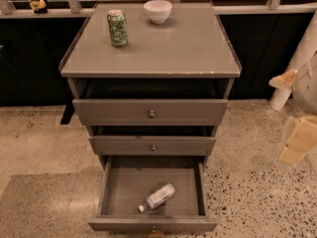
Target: Pick blue plastic bottle from bottom drawer and place on counter
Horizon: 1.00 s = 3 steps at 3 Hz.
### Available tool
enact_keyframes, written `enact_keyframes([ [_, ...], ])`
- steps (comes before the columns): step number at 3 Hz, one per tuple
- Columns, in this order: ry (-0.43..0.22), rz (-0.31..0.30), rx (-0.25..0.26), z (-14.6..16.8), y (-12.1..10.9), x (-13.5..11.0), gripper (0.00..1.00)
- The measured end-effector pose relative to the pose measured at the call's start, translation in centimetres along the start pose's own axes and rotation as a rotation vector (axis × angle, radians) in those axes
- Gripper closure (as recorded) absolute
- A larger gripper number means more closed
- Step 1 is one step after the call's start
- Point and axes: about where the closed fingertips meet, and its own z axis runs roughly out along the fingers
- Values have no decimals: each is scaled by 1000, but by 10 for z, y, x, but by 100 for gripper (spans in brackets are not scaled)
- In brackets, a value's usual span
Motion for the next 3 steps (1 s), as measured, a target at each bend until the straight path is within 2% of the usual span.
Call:
enact_keyframes([
  [1,-4,42,-50,35,23,34,0],
  [2,-2,42,-85,70,40,58,0],
  [3,-29,-4,-104,105,50,74,0],
])
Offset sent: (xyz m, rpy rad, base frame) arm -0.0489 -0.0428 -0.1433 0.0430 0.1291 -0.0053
